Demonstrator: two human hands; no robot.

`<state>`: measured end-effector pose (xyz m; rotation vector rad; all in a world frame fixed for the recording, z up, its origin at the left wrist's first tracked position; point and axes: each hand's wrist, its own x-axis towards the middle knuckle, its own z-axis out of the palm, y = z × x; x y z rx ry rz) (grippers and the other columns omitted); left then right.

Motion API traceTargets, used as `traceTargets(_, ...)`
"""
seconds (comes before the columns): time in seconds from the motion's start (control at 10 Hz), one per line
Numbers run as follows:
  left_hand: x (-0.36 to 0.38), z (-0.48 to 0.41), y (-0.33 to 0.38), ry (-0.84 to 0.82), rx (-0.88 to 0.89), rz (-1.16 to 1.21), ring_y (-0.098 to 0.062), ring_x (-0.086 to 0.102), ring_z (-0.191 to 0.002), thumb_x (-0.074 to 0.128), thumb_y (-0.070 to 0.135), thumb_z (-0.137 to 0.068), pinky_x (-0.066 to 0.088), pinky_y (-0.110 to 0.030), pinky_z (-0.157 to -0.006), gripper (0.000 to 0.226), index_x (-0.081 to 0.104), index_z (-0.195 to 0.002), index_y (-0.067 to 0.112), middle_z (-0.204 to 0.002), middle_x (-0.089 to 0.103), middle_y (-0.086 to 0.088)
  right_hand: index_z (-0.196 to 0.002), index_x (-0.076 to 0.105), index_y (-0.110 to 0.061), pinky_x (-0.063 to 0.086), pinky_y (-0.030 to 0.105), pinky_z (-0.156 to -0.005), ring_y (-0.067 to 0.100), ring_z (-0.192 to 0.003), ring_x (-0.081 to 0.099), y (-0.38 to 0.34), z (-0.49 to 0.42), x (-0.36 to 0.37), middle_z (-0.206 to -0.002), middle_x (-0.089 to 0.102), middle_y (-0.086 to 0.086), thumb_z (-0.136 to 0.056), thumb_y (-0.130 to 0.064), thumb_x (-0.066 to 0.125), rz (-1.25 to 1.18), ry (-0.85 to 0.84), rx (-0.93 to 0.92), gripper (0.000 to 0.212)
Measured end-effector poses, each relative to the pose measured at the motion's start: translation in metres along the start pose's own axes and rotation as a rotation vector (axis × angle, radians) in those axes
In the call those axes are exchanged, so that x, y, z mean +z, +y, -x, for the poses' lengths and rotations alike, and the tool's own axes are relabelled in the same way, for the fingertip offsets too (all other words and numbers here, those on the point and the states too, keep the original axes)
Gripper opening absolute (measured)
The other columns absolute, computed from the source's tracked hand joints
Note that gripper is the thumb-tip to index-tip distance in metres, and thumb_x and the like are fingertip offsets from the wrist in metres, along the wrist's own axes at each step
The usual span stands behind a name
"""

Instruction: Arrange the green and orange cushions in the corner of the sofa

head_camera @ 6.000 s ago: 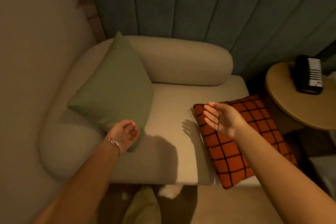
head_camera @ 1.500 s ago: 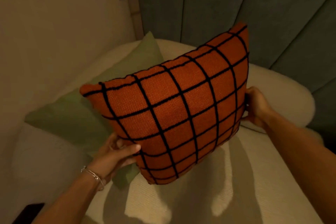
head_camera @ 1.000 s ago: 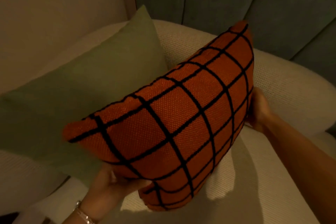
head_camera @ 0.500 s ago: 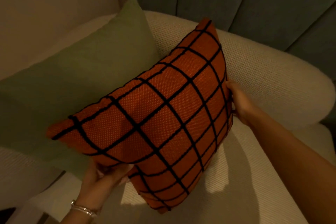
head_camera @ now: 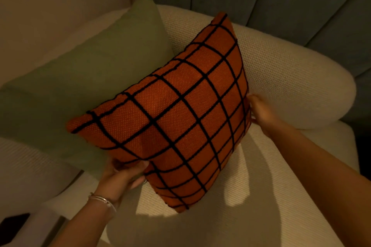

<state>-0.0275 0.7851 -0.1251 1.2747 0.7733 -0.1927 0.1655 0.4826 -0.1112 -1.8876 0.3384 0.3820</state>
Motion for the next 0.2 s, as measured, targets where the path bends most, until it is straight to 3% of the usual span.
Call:
traceTargets(0.1, -0.001, 0.011, 0.004, -0.022, -0.364, 0.238, -0.017, 0.062, -0.093, 0.065, 0.000, -0.069, 0.049, -0.033, -0.077, 0.031, 0.063, -0.098, 0.010, -0.091, 0.074, -0.002, -0.082, 0.057, -0.020, 0.048, 0.029, -0.072, 0.014, -0.081, 0.058, 0.008, 0.031, -0.012, -0.087, 0.059, 0.000, -0.093, -0.025, 0.044, -0.152, 0.022, 0.133, 0.018)
traceTargets(0.2, -0.003, 0.042, 0.018, 0.067, -0.513, 0.261, -0.016, 0.055, -0.096, 0.050, 0.005, -0.088, 0.043, -0.030, -0.088, 0.009, 0.059, -0.086, 0.007, -0.091, 0.061, -0.003, -0.080, 0.058, -0.015, 0.050, 0.026, -0.068, 0.013, -0.072, 0.062, 0.017, 0.076, -0.025, -0.077, 0.064, 0.002, -0.092, -0.015, 0.048, -0.412, 0.139, 0.349, 0.016)
